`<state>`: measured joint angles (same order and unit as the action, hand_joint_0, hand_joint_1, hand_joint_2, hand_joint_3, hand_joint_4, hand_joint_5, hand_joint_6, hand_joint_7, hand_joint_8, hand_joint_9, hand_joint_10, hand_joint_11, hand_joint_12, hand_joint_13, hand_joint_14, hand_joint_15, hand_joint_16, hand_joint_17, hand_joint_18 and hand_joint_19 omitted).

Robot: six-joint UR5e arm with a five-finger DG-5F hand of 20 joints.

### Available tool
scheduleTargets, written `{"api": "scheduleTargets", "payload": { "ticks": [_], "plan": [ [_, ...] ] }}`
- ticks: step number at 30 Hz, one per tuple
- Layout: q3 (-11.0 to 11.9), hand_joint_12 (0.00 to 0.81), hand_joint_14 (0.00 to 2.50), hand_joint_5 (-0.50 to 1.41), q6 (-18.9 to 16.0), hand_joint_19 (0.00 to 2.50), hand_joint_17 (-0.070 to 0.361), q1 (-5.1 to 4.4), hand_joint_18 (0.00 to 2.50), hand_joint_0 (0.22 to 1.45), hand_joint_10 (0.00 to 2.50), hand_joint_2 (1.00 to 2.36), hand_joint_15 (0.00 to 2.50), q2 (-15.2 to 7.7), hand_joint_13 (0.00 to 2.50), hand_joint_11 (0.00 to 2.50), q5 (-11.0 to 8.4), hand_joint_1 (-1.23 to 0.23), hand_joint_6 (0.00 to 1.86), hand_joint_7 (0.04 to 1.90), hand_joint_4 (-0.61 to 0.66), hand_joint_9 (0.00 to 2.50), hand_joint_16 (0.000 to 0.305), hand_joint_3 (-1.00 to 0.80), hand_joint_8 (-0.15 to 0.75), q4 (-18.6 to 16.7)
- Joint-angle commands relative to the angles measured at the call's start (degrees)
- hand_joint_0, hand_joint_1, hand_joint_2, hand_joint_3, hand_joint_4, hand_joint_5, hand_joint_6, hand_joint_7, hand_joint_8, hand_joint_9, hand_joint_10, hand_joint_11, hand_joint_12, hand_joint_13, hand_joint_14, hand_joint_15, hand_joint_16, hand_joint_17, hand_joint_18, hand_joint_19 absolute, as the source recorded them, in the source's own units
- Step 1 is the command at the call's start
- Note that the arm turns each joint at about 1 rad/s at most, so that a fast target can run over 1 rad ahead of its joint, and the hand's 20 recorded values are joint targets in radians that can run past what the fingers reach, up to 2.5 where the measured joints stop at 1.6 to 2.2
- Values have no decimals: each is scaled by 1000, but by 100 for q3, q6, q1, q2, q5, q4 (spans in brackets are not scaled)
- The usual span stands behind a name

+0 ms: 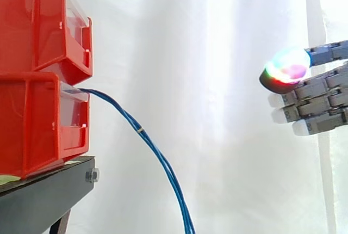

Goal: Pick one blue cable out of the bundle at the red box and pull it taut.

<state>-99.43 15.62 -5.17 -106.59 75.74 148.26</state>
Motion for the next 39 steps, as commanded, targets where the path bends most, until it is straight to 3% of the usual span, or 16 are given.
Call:
{"api": "scheduleTargets", "payload": {
  "ticks": [1, 4, 6, 9, 10, 13, 14, 18, 19, 22, 27, 31, 39],
  "plan": [
    [3, 479, 1, -267, 11, 61, 194, -28, 0, 341, 1, 1000, 73, -73, 0, 0, -42, -441, 501, 643, 252, 89, 86, -500, 349, -289],
    [3, 472, 1, -265, 38, 72, 192, -54, 0, 347, 0, 1000, 70, -117, 4, 0, -130, -435, 501, 642, 255, 102, 85, -500, 349, -342],
    [47, 470, 1, -264, 29, 69, 189, -89, 0, 353, 0, 1000, 74, -371, 3, 0, -270, -431, 501, 643, 255, 105, 84, -500, 347, -377],
    [407, 468, 2, -262, -235, 67, 188, -107, 0, 354, 0, 1000, 74, -890, 3, 0, -209, -430, 501, 644, 258, 111, 84, -500, 348, -412],
    [407, 467, 1, -261, -235, 68, 188, -107, 0, 355, 0, 1000, 74, -890, 3, 0, -209, -430, 501, 644, 260, 115, 83, -500, 350, -412],
    [1040, 464, 1, -260, -437, 73, 187, -107, 0, 359, 0, 1000, 74, -1409, 4, 0, -112, -436, 501, 645, 260, 116, 83, -500, 349, -306],
    [1040, 464, 1, -259, -437, 70, 186, -107, 0, 360, 0, 1000, 73, -1409, 5, 0, -112, -438, 501, 645, 261, 119, 83, -500, 349, -306],
    [2068, 461, 2, -258, -736, 78, 184, -63, 0, 367, 0, 1000, 74, -2191, 11, 0, 195, -463, 501, 642, 260, 124, 82, -500, 347, 291],
    [2068, 460, 2, -257, -736, 77, 183, -63, 0, 369, 0, 1000, 79, -2191, 13, 0, 195, -468, 501, 644, 263, 126, 81, -500, 347, 291],
    [2490, 457, 1, -253, -885, 81, 181, -54, 0, 375, 0, 1000, 76, -2481, 17, 0, 318, -492, 501, 649, 268, 131, 81, -500, 344, 423],
    [2543, 451, 3, -248, -868, 85, 178, -89, 0, 384, 0, 1000, 77, -2665, 23, 0, 248, -515, 501, 653, 277, 143, 79, -500, 343, 212],
    [2622, 435, 2, -244, -964, 102, 171, -107, 0, 410, 0, 1000, 85, -3008, 37, 0, 187, -521, 501, 653, 276, 158, 76, -500, 335, -157],
    [2851, 413, 0, -209, -955, 67, 158, -212, 0, 469, 0, 1000, 45, -3035, 141, 0, 187, -586, 502, 681, 305, 265, 70, -500, 334, 151]
  ]
}}
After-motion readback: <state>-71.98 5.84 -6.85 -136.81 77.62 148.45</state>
